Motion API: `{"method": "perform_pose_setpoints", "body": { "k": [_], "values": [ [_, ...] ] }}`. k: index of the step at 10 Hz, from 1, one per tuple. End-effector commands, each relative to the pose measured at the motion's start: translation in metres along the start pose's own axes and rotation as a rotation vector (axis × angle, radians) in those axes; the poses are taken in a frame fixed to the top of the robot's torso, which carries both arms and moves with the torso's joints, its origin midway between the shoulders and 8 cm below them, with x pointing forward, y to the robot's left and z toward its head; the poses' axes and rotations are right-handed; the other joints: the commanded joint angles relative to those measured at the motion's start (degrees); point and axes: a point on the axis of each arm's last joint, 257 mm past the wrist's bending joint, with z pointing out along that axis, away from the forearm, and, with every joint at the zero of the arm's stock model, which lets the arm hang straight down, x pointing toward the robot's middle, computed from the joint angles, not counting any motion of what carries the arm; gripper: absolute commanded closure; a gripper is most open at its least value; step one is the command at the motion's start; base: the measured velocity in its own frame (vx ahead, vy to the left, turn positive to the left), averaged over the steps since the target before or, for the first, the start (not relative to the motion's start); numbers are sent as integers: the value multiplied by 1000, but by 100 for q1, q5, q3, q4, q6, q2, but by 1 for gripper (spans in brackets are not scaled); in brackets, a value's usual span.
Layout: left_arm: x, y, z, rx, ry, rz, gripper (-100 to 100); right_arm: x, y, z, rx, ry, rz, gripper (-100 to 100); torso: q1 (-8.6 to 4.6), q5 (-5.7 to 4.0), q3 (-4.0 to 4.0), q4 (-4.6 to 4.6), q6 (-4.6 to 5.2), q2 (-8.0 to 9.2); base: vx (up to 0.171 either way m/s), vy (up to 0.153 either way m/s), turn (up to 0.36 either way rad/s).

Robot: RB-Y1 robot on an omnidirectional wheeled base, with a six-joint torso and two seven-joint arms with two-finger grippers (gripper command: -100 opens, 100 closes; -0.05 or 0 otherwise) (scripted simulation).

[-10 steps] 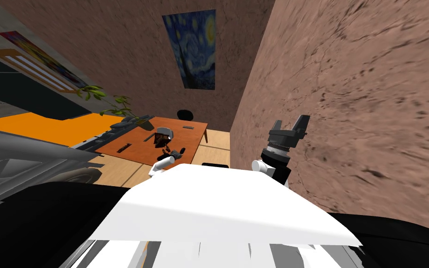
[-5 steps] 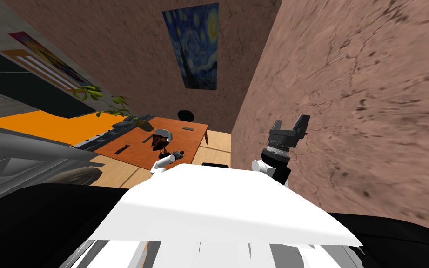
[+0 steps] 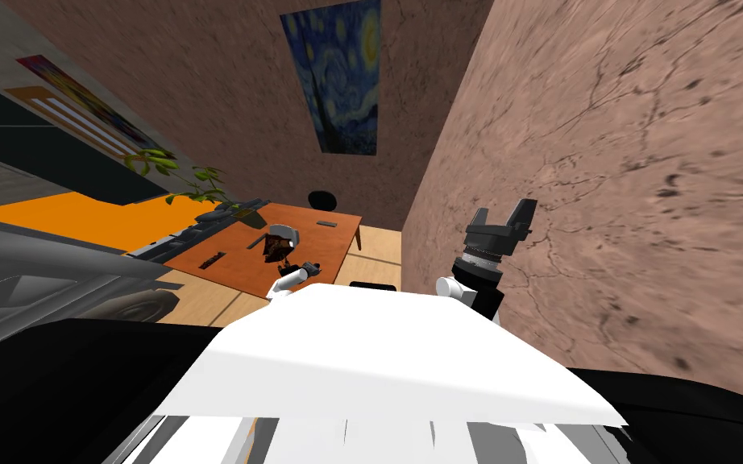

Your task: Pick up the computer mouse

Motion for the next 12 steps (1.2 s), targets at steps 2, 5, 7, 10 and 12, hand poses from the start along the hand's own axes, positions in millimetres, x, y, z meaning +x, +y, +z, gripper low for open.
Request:
{"method": "perform_pose_setpoints", "body": {
  "k": [2,5,7,10,12],
  "values": [
    [0,0,0,1,0,0,100,0,0,0,0,0,0,0,-8,-2,3,1,-1,6,7,7,-1],
    [1,-1,0,2,1,-1,100,0,0,0,0,0,0,0,-11,-1,4,0,2,9,0,0,0],
    [1,0,0,2,1,0,0,0,0,0,0,0,0,0,-12,-2,5,1,1,10,0,0,0],
    [-2,-15,-10,0,-3,-3,100,0,0,0,0,0,0,0,-36,-6,16,4,0,30,-43,-53,-11],
    [-3,-13,-9,-1,-3,-2,0,0,0,0,0,0,0,0,-25,-4,12,4,1,22,-9,-13,3]
  ]
}}
